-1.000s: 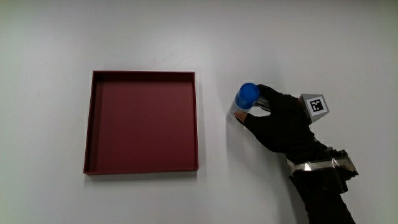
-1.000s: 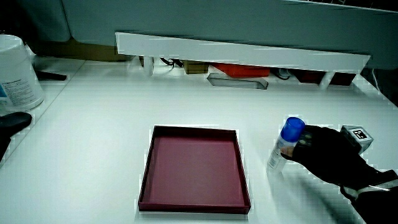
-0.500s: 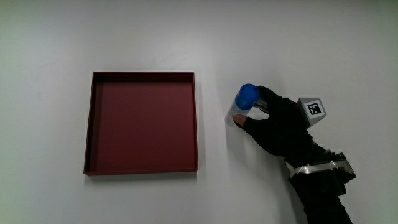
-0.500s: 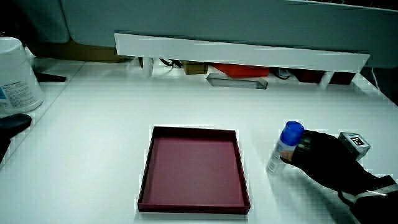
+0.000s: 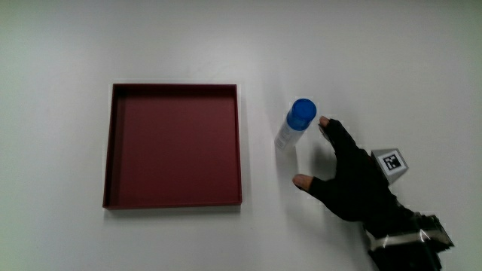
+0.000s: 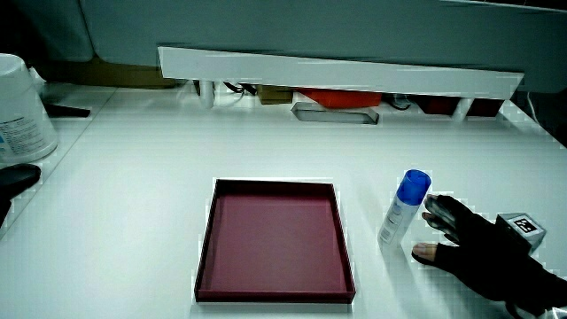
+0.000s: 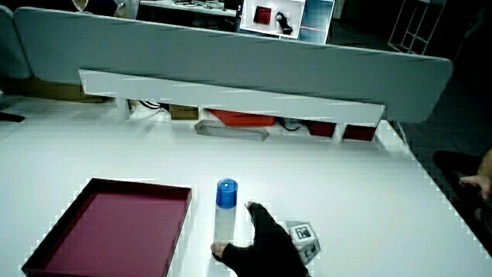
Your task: Place glue on desk
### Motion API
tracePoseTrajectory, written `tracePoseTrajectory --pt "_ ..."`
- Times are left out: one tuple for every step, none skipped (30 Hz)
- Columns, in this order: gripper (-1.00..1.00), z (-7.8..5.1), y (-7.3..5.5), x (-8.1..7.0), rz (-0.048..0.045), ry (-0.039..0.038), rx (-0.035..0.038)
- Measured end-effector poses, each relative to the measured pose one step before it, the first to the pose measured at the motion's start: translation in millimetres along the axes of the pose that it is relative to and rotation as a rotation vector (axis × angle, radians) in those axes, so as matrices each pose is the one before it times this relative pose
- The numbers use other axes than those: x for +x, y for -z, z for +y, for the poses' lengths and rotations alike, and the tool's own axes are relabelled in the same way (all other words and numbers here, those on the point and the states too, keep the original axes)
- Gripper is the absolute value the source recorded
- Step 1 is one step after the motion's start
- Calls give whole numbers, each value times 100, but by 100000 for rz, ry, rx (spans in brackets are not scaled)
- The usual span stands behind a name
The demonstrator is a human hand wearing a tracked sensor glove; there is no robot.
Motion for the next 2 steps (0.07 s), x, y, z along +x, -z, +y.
tracePoseTrajectory --pt "-100 -633 -165 444 -2102 3701 -206" --pt "-100 -694 -238 425 -5340 4144 509"
